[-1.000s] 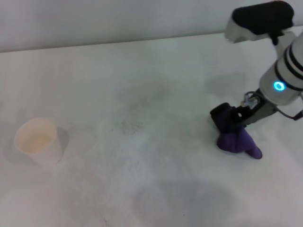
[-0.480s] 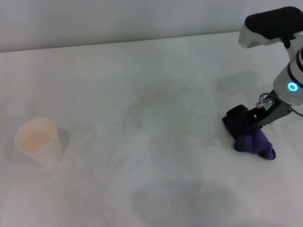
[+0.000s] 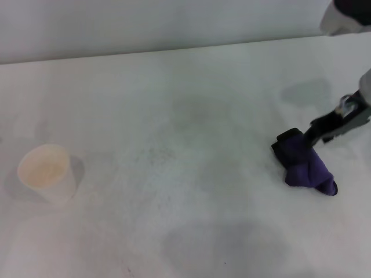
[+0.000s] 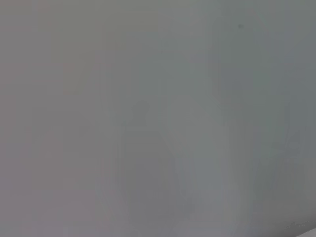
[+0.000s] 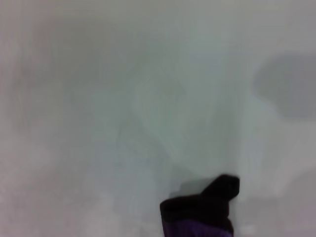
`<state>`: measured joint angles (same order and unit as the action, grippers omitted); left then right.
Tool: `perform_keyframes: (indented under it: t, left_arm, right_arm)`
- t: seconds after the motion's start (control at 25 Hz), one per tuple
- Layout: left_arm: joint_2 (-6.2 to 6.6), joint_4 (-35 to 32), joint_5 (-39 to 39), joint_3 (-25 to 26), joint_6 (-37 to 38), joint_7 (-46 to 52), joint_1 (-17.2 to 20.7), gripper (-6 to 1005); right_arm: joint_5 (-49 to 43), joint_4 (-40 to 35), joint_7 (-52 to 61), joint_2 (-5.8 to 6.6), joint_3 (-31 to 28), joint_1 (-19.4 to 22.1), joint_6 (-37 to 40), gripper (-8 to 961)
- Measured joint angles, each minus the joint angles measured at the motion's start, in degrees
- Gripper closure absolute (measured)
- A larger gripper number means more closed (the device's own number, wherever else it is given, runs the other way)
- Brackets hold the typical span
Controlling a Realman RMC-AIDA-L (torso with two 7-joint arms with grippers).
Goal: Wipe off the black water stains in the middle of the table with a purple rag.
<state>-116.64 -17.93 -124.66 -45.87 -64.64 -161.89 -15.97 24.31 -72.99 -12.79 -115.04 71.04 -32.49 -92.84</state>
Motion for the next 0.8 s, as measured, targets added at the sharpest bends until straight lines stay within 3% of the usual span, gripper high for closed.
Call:
perform_keyframes:
  t: [0.24,0.36,0.6,0.8]
  left_arm:
    - [-1.76,-0.2,-0.1,3.1,0.3,0.0,-0.5,107]
    - [-2.17,0.2,-0.1,4.7,0.3,0.2,-1.0,107]
    - [-2.39,1.3,-2.4,4.9,0.3,0.1,-2.0,106]
    - [-2.41,1.7,-3.2,4.9,0.1,0.1,-2.4,107]
  right_arm:
    - [0.9,0.0,-12.0,0.0,-15.0,0.2,4.4,538]
    - [5.1,1.7,-19.1,0.14,-22.6,1.2,9.9,537]
    - [21.9,9.7,-38.1,0.39,-36.7,4.2,18.8,535]
    - [41.7,21.4,-60.0,0.56,-46.3,8.2,22.7,534]
